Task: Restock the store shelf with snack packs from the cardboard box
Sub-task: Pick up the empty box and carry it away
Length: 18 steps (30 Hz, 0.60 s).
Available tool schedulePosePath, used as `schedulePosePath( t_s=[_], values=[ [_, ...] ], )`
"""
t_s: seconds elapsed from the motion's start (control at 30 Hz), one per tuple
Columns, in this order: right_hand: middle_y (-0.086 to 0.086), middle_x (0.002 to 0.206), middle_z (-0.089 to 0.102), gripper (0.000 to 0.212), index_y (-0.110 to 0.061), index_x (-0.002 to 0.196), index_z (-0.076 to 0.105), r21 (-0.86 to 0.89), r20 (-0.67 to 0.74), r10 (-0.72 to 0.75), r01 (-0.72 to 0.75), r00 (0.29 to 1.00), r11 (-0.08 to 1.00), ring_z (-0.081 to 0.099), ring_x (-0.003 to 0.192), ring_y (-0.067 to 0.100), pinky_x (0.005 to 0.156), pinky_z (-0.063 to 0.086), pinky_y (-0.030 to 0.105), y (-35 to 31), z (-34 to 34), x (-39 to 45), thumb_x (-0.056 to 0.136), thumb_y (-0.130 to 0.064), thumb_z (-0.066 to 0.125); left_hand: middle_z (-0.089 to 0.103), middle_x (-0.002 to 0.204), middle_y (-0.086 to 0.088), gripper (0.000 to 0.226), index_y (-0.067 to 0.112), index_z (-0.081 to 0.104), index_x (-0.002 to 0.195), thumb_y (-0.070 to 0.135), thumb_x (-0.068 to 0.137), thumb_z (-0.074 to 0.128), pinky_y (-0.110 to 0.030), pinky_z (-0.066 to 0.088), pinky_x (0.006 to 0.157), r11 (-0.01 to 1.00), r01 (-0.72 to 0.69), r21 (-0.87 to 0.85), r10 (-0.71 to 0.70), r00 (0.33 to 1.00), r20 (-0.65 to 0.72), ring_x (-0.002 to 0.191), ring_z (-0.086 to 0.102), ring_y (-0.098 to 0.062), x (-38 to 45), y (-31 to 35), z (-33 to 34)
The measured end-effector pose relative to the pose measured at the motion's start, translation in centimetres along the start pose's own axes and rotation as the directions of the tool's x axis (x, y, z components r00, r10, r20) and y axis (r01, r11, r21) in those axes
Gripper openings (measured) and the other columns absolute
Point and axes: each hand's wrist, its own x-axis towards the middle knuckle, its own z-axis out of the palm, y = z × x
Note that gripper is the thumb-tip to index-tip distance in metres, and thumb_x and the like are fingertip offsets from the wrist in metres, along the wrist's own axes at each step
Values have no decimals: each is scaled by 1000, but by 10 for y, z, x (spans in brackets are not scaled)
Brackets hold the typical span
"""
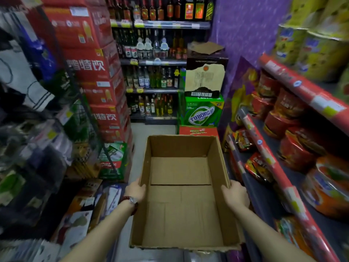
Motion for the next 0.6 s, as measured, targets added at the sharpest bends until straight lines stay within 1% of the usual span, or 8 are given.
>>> schedulePosePath(
  t_s=[0.1,0.2,0.27,0.33,0.43,0.47,0.53,0.6],
  values=[
    [6,101,69,35,-16,125,61,-11,1,21,-21,1000,1000,63,85,23,63,44,27,-26,12,50,95,-32,55,53,136,-11,47,17,35,143,19,97,45,-33,43,94,999,-15,37,15,1000,11,120,53,-32,57,26,-5],
    [4,93,66,27,-16,115,64,-28,-6,71,-72,997,997,61,79,20,61,46,28,-50,25,97,94,-31,55,54,134,-13,45,13,37,142,17,98,44,-30,42,92,997,-44,62,41,998,44,119,53,-33,119,52,-5],
    [3,90,64,22,-16,110,65,-41,-24,120,-121,993,992,61,79,20,65,49,29,-67,28,128,95,-30,56,55,132,-14,41,10,41,138,18,98,43,-31,42,92,998,-41,45,37,996,77,118,53,-32,161,69,-5],
    [2,89,64,20,-15,107,66,-64,-45,149,-151,988,986,62,83,21,72,53,33,-84,25,154,94,-28,56,53,134,-14,41,5,43,136,19,98,44,-33,41,96,998,-27,52,20,991,131,121,51,-33,199,85,-4],
    [4,97,66,21,-13,104,65,-66,-77,203,-208,976,976,65,97,28,87,53,45,-105,20,195,94,-28,55,50,138,-15,44,4,39,139,20,98,43,-34,40,100,997,-52,60,40,983,177,125,48,-33,252,116,-3],
    [6,99,67,23,-13,107,66,-53,-84,209,-214,974,975,65,97,29,87,54,46,-110,18,208,93,-28,55,47,140,-15,45,6,37,141,21,98,43,-35,39,101,996,-59,63,46,981,186,127,46,-34,267,127,-2],
    [8,98,69,26,-15,113,65,-36,-95,194,-198,976,979,67,92,29,82,56,45,-117,16,233,92,-28,56,46,142,-15,47,8,34,143,21,98,43,-35,39,101,993,-83,82,67,981,184,129,45,-34,291,147,0],
    [6,94,68,24,-16,112,63,-51,-94,192,-197,977,979,67,86,25,77,58,42,-122,16,260,93,-29,56,46,142,-15,49,10,31,145,20,98,43,-36,39,101,992,-95,79,79,979,188,129,45,-35,314,164,4]
  ],
)
